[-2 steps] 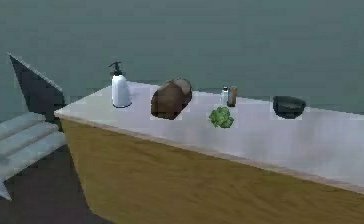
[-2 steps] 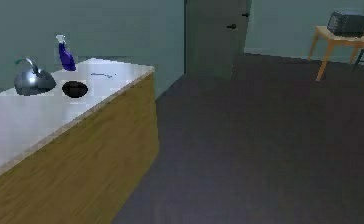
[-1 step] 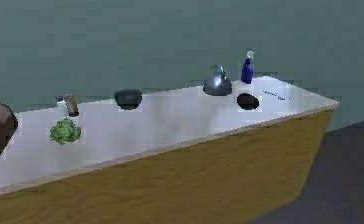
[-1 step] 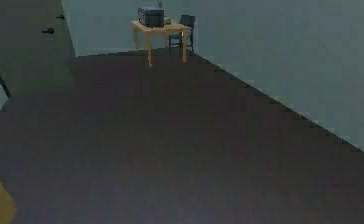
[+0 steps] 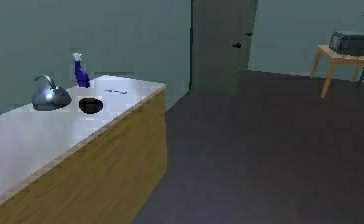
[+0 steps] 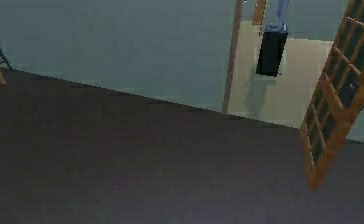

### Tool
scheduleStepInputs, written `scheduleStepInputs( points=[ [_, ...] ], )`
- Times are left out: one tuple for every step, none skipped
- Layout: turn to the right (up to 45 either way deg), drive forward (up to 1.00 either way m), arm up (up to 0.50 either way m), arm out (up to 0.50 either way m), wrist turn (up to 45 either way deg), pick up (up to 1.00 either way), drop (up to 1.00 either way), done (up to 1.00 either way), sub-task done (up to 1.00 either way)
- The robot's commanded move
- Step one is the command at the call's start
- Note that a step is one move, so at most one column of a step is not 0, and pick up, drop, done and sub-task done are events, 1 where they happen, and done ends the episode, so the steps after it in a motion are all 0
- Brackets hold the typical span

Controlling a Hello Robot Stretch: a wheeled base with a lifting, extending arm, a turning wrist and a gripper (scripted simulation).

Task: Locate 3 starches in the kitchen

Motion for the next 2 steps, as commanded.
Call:
scheduleStepInputs(
  points=[
    [21.0,0.00,0.00,0.00,0.0,0.00,0.00,0.00,0.00],
    [0.0,0.30,0.00,0.00,0.0,0.00,0.00,0.00,0.00]
  ],
)
